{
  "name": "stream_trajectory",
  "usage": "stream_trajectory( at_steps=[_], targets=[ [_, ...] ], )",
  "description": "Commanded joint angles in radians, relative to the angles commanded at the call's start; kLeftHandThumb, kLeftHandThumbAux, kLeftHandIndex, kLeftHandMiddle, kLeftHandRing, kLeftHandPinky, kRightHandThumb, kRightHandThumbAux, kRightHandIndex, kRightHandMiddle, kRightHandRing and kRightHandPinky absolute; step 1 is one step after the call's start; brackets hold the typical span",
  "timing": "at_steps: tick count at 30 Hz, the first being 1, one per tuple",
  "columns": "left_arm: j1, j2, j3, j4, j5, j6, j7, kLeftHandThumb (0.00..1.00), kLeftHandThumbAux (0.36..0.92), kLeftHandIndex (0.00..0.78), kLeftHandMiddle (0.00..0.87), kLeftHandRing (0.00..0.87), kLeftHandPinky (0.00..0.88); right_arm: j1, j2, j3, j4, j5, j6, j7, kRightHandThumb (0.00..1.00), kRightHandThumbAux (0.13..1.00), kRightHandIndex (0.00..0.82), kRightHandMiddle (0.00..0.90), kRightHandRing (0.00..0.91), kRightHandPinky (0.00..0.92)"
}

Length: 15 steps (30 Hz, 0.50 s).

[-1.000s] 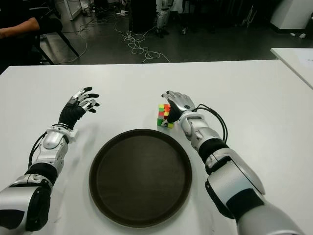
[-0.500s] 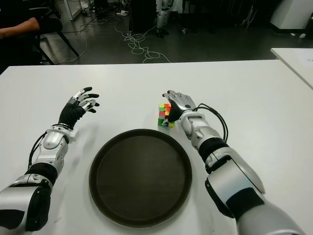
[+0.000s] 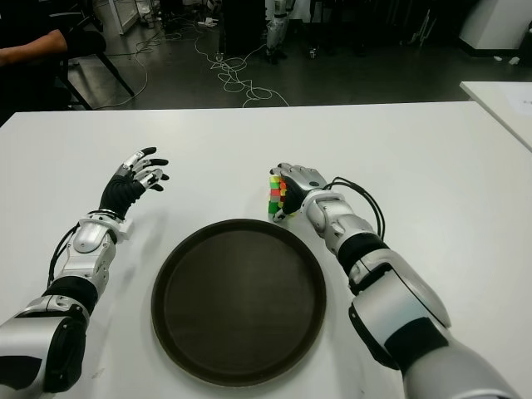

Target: Pick up the Rubik's Cube and put it in the plate

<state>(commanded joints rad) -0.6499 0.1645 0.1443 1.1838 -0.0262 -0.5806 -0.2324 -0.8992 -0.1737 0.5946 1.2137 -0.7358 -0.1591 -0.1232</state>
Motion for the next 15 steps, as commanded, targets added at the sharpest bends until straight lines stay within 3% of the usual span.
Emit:
stream_trajectory(
  at_steps=[15],
  targets=[
    [-0.002, -0.003, -0.002, -0.002, 0.002, 0.010, 0.009, 0.427, 0.647, 0.155, 0.278, 0.367, 0.441, 0.000, 0.010, 0.009, 0.015, 0.000, 0.003, 0.005, 0.000, 0.777, 0.085, 0.082, 0.115, 0.167]
  ],
)
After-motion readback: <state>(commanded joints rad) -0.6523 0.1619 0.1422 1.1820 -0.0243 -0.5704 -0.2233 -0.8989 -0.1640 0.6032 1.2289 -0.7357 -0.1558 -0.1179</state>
